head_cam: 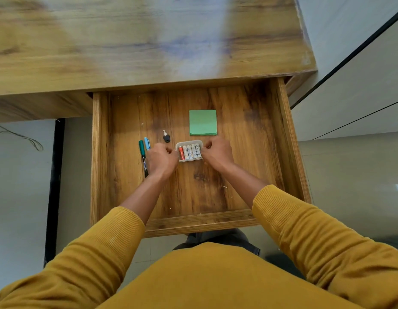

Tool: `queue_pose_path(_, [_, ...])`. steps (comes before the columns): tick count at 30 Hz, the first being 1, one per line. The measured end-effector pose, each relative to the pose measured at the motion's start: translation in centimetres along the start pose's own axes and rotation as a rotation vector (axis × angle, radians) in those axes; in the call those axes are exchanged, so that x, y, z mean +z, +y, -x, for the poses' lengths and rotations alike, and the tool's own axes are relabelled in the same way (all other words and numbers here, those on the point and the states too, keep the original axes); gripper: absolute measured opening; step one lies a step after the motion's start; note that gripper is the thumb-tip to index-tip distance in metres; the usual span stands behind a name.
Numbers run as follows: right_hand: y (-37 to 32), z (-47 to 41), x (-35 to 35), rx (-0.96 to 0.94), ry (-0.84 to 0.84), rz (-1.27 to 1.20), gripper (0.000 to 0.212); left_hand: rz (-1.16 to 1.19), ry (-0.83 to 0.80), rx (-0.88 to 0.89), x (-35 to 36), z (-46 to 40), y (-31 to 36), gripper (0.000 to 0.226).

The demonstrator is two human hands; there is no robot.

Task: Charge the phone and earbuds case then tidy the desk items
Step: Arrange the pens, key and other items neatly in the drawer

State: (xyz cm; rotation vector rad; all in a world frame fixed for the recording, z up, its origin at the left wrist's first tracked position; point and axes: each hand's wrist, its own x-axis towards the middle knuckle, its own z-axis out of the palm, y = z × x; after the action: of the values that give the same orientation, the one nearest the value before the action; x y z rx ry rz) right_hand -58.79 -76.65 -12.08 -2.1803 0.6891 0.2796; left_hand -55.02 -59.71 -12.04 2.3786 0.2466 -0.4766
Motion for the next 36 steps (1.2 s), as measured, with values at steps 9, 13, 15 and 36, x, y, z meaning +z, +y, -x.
queue_pose_path(9, [-0.5,-0.8,0.3,0.001,0.007,0.005,0.010,0.029,-0.010,0.015,-0.2,-0.9,0.4,0.011])
queue_pose_path(13, [-0.3,-0.9,0.2,0.000,0.086,0.059,0.014,-0.033,-0.004,0.091,-0.9,-0.4,-0.1,0.021])
queue_pose_path(15, [-0.5,-0.3,-0.3,-0.029,0.143,0.099,0.016,-0.060,0.009,0.150,-1.8,0.0,-0.5,0.026])
queue_pose_path(36, [4.7,9.0,-1.0,-0.161,-0.828,0.311,0.036,-0.314,-0.807,0.333,-2.4,7.7,-5.9,0.011])
